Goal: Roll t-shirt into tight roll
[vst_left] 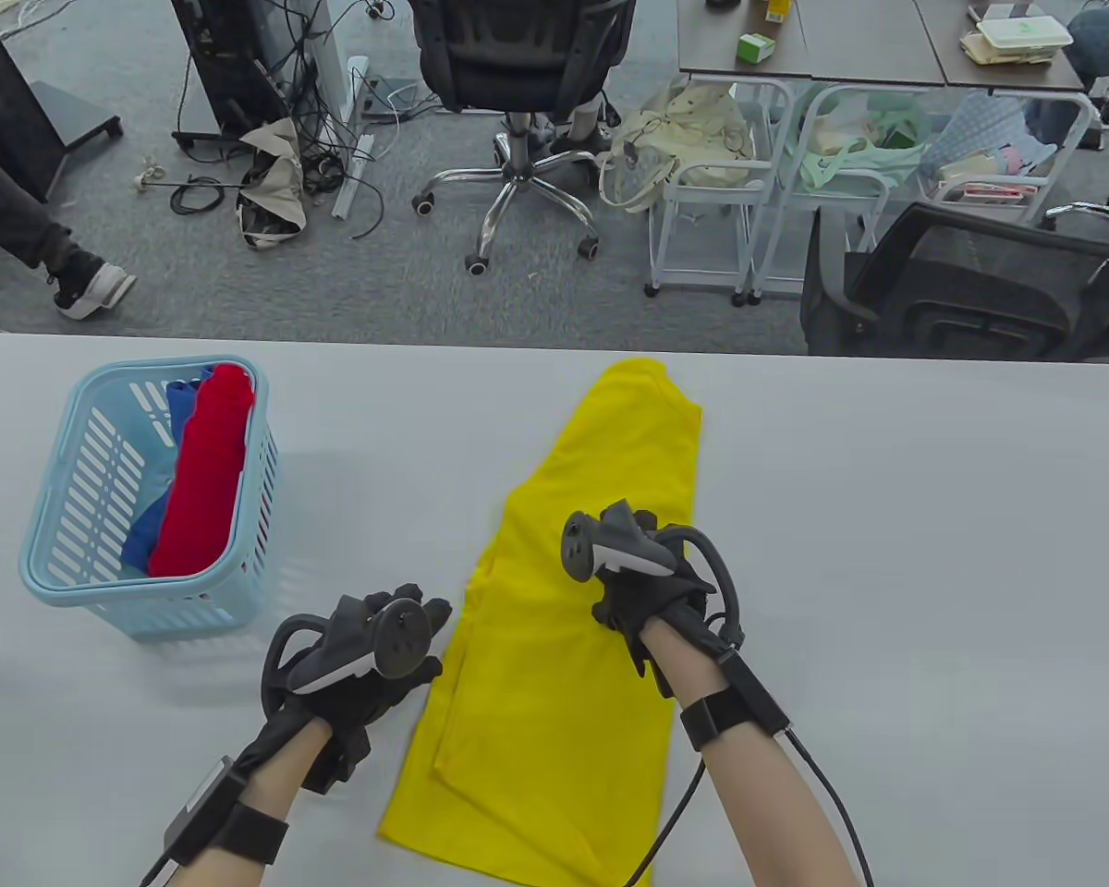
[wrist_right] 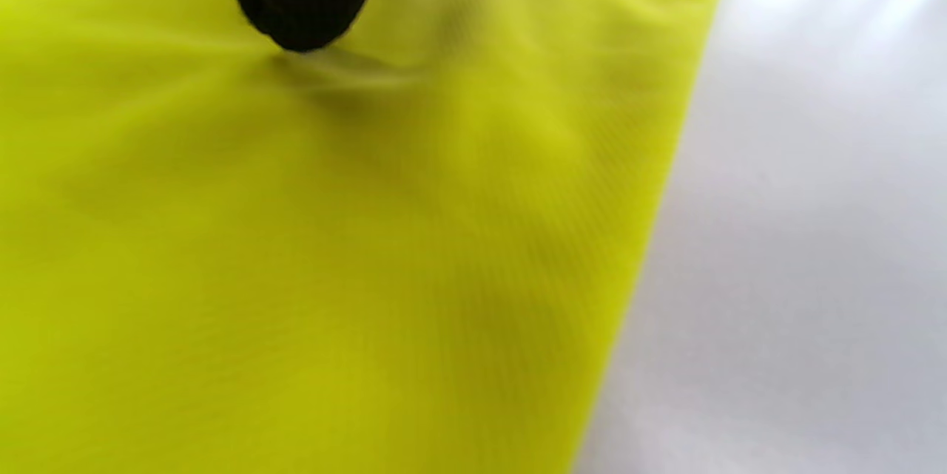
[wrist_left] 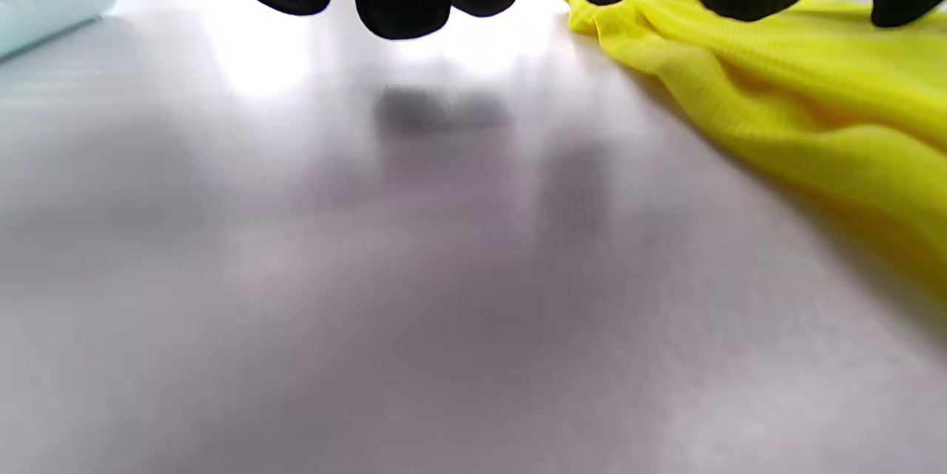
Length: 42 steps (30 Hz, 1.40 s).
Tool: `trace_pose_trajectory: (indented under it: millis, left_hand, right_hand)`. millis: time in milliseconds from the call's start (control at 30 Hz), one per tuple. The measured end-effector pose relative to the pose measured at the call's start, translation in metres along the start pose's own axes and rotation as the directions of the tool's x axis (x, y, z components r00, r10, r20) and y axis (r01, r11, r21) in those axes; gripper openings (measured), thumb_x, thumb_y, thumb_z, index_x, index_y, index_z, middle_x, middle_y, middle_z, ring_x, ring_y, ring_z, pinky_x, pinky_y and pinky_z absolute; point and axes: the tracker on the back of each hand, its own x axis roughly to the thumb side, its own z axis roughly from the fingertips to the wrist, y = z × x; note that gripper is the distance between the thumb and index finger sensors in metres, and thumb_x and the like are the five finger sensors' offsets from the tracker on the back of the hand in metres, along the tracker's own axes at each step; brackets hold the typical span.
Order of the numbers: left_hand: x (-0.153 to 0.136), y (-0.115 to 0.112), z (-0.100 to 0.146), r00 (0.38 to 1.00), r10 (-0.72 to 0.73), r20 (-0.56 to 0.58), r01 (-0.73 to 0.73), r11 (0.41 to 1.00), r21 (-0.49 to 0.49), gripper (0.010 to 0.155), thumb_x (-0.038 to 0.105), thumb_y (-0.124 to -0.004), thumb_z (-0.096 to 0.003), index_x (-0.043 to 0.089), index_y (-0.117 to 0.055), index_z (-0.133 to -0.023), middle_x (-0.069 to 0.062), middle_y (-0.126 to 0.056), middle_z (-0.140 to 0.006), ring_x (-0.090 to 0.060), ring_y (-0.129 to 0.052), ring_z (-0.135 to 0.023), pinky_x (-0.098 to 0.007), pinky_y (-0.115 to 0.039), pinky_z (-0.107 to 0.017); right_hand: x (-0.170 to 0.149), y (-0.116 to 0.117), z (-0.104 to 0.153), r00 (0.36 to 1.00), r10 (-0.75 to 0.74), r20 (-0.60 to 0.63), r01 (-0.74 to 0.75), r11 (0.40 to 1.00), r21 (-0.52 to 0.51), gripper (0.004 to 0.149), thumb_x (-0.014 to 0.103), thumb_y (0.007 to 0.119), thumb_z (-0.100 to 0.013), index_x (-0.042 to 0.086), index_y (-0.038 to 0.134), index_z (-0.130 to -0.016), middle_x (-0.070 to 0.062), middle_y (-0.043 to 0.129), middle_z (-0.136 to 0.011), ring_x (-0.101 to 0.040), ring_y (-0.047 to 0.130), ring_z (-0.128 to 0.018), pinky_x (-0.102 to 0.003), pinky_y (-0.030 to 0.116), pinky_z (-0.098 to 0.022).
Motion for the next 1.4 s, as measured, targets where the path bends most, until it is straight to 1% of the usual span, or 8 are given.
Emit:
trace_pose_trajectory:
  millis: [100,267,433,600,833,1000,1233,1400]
  left_hand:
    - [0.009,-0.011,-0.005,0.997,-0.078,0.014,0.079,0.993,-0.084,0.071,0.067,-0.051,-0.0457,0.052,-0.024,-0.109,-0.001,-0.023,-0.126,-0.04,-0.038,-0.115,-0.058,-0.05,-0.081]
    - [0.012,-0.005,-0.001,0.998,-0.036,0.043,0.038,0.998,-0.051,0.071,0.068,-0.058,-0.0446,0.049,-0.037,-0.11,-0.002,-0.033,-0.127,-0.036,-0.045,-0.115,-0.058,-0.052,-0.081]
    - [0.014,0.0,0.002,0.999,0.0,0.052,0.002,1.0,-0.021,0.062,0.064,-0.059,-0.0468,0.048,-0.05,-0.106,-0.003,-0.044,-0.125,-0.033,-0.052,-0.114,-0.056,-0.054,-0.081]
    - [0.022,-0.004,0.0,0.997,-0.056,0.046,0.056,0.998,-0.001,0.06,0.062,-0.056,-0.049,0.047,-0.043,-0.105,-0.003,-0.039,-0.125,-0.035,-0.043,-0.116,-0.057,-0.05,-0.082]
    - [0.027,-0.001,0.005,0.979,-0.201,-0.025,0.202,0.978,0.054,0.061,0.065,-0.059,-0.0464,0.045,-0.047,-0.103,-0.001,-0.047,-0.124,-0.033,-0.05,-0.115,-0.057,-0.054,-0.081]
    - [0.018,0.008,0.01,0.963,-0.253,-0.095,0.259,0.964,0.053,0.06,0.066,-0.063,-0.0443,0.045,-0.06,-0.101,0.003,-0.066,-0.119,-0.03,-0.066,-0.112,-0.057,-0.06,-0.079]
    - [0.021,0.021,0.018,0.959,-0.241,-0.152,0.25,0.967,0.04,0.053,0.063,-0.061,-0.0465,0.034,-0.096,-0.073,0.006,-0.087,-0.107,-0.028,-0.082,-0.103,-0.057,-0.064,-0.076]
    - [0.049,0.024,0.025,0.943,-0.308,-0.127,0.325,0.932,0.157,0.062,0.064,-0.059,-0.0469,0.039,-0.067,-0.103,0.002,-0.064,-0.12,-0.028,-0.071,-0.109,-0.054,-0.06,-0.08]
  right_hand:
    - [0.029,-0.004,0.009,0.997,-0.024,0.078,0.026,0.999,-0.028,0.077,0.041,0.074,-0.057,0.029,0.026,-0.116,-0.016,0.013,-0.121,-0.046,0.025,-0.112,-0.063,0.032,-0.076]
    - [0.069,0.0,0.014,0.985,-0.012,0.172,0.02,0.999,-0.046,0.064,0.043,0.077,-0.055,0.024,0.05,-0.111,-0.012,0.042,-0.117,-0.036,0.058,-0.103,-0.058,0.046,-0.074]
    - [0.077,0.008,0.011,0.988,0.016,0.156,0.003,0.992,-0.123,0.037,0.033,0.078,-0.057,0.027,0.068,-0.092,-0.004,0.063,-0.104,-0.026,0.075,-0.087,-0.055,0.055,-0.071]
    - [0.073,0.011,0.019,0.984,0.058,0.17,-0.034,0.989,-0.141,0.035,0.031,0.072,-0.058,0.026,0.066,-0.092,-0.003,0.065,-0.102,-0.024,0.076,-0.085,-0.055,0.055,-0.071]
    - [0.026,0.011,0.038,0.998,0.022,0.051,-0.011,0.976,-0.216,0.034,0.031,0.072,-0.058,0.027,0.067,-0.091,-0.003,0.065,-0.102,-0.023,0.077,-0.085,-0.054,0.056,-0.071]
    - [-0.052,0.03,0.061,0.993,-0.062,-0.101,0.038,0.975,-0.219,0.034,0.031,0.071,-0.058,0.026,0.067,-0.091,-0.004,0.065,-0.102,-0.024,0.077,-0.085,-0.055,0.056,-0.071]
    - [-0.123,0.073,0.092,0.957,-0.157,-0.243,0.135,0.985,-0.108,0.035,0.031,0.075,-0.055,0.025,0.074,-0.089,-0.007,0.071,-0.101,-0.028,0.08,-0.084,-0.056,0.059,-0.068]
    - [-0.103,0.045,0.097,0.964,-0.163,-0.209,0.126,0.975,-0.181,0.045,0.032,0.071,-0.058,0.023,0.066,-0.102,-0.01,0.065,-0.107,-0.03,0.078,-0.087,-0.056,0.058,-0.069]
